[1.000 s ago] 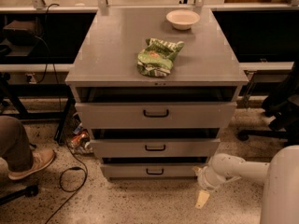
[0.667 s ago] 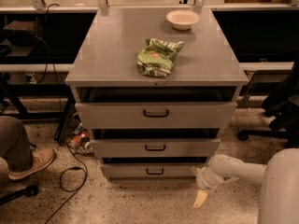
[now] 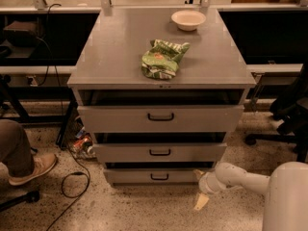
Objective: Open bottom drawer
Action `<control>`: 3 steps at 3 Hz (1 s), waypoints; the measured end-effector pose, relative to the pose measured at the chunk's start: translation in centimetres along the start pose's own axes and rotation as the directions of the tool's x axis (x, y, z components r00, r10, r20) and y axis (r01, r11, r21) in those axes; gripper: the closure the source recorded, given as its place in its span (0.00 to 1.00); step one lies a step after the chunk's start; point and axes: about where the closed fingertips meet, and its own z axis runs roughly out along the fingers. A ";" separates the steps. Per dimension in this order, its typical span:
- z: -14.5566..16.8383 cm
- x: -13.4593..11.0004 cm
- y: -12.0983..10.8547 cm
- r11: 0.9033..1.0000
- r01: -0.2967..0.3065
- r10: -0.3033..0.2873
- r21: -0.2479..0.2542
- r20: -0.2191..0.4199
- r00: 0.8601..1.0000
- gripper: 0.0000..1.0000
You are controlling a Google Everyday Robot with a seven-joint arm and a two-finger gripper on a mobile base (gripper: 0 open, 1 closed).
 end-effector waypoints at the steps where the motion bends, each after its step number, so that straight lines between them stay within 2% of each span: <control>1: 1.2 -0.9 -1.5 0.999 0.029 -0.030 0.041 0.020 0.999 0.00; 2: 2.3 -2.3 -3.0 0.995 0.074 -0.076 0.064 0.024 0.997 0.00; 3: 4.0 -3.5 -4.0 0.992 0.115 -0.117 0.052 0.029 0.993 0.00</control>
Offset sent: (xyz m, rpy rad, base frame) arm 0.0597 0.0408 -0.0048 -0.0031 -0.1480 0.0777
